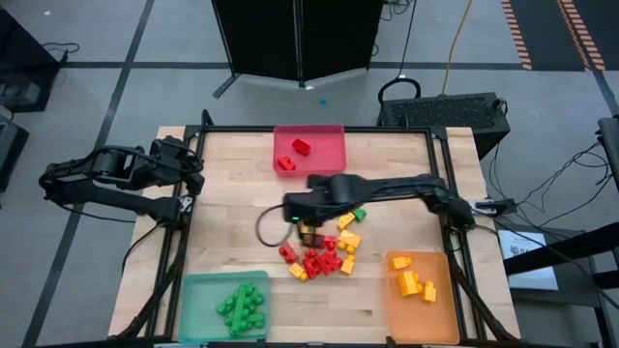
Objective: Sort blocks
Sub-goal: Put the yellow game piece into the orange bin
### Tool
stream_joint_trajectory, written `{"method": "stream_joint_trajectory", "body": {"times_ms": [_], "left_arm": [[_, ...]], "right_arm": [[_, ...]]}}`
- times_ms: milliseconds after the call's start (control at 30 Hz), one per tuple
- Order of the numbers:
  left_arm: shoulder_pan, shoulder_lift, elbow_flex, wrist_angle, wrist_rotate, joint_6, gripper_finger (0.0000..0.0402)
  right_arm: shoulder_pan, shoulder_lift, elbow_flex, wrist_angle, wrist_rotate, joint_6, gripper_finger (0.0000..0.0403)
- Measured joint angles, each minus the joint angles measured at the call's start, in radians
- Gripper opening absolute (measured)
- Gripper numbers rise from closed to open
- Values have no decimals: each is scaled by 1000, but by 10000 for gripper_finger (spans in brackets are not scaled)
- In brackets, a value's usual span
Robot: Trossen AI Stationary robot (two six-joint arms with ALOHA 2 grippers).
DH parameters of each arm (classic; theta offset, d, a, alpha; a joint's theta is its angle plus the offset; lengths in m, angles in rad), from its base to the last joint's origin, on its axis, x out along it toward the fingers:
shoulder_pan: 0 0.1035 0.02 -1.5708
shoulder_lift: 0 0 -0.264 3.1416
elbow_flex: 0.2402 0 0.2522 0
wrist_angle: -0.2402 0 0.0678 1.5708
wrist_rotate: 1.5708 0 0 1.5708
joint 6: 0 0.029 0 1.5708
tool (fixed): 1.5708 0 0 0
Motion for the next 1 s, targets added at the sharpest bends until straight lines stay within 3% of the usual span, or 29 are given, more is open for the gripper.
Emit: {"method": "stream_joint_trajectory", "body": {"times_ms": [100, 300, 600, 800, 1000], "left_arm": [[0, 0, 0, 0, 0, -2, 59], [0, 0, 0, 0, -2, 0, 59], [0, -1, 0, 1, -36, 22, 59], [0, -1, 0, 1, -47, 27, 59], [0, -1, 0, 1, -50, 27, 59]], "right_arm": [[53, -51, -2, -164, 9, 72, 2], [207, -261, -138, -150, -19, 288, 2], [493, -564, -575, -132, -47, 990, 2], [706, -635, -799, -104, -123, 1419, 2], [802, -638, -974, 65, -236, 1590, 2]]}}
